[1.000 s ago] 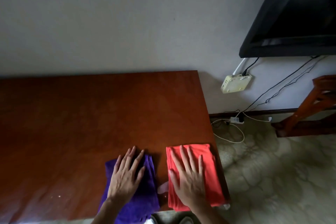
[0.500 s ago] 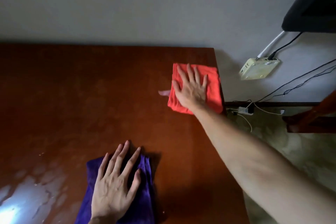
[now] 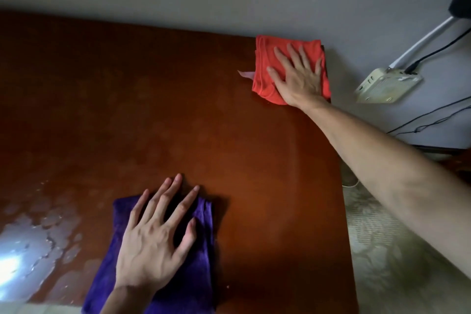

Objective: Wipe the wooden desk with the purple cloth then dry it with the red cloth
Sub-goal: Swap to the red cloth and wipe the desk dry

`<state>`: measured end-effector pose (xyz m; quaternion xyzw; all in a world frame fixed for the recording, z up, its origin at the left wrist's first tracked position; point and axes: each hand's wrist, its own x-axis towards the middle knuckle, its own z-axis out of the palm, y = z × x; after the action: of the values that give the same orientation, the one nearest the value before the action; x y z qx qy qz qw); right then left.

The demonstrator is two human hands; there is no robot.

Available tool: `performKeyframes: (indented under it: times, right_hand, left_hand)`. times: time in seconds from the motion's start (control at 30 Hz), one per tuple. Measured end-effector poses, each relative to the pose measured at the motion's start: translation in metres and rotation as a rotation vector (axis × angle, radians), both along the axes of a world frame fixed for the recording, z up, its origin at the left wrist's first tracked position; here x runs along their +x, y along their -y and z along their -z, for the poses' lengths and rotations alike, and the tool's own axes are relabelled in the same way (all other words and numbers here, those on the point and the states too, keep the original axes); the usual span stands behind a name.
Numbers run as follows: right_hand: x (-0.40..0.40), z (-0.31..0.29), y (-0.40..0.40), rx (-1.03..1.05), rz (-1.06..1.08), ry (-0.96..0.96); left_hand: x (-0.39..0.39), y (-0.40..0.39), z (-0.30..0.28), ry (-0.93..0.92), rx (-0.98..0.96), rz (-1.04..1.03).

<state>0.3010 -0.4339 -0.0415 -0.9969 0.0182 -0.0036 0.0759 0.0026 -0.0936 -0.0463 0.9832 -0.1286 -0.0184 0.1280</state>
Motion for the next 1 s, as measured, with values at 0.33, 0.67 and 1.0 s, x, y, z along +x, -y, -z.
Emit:
performKeyframes:
  times: [0.33, 0.67, 1.0]
  right_hand:
    - [0.033, -0.002, 0.002, -0.07, -0.075, -0.074]
    - [-0.267, 0.001, -0.045, -0.017, -0.258, 0.0]
    - [-0.397, 0.008, -0.079, -0.078, -0.216, -0.075]
  left_hand:
    - [0.001, -0.001, 0.001, 0.025, -0.017, 0.019]
    - [-0.001, -0.004, -0.003, -0.006, -0.015, 0.023]
    - [-0.002, -0.002, -0.002, 0.022, -0.028, 0.003]
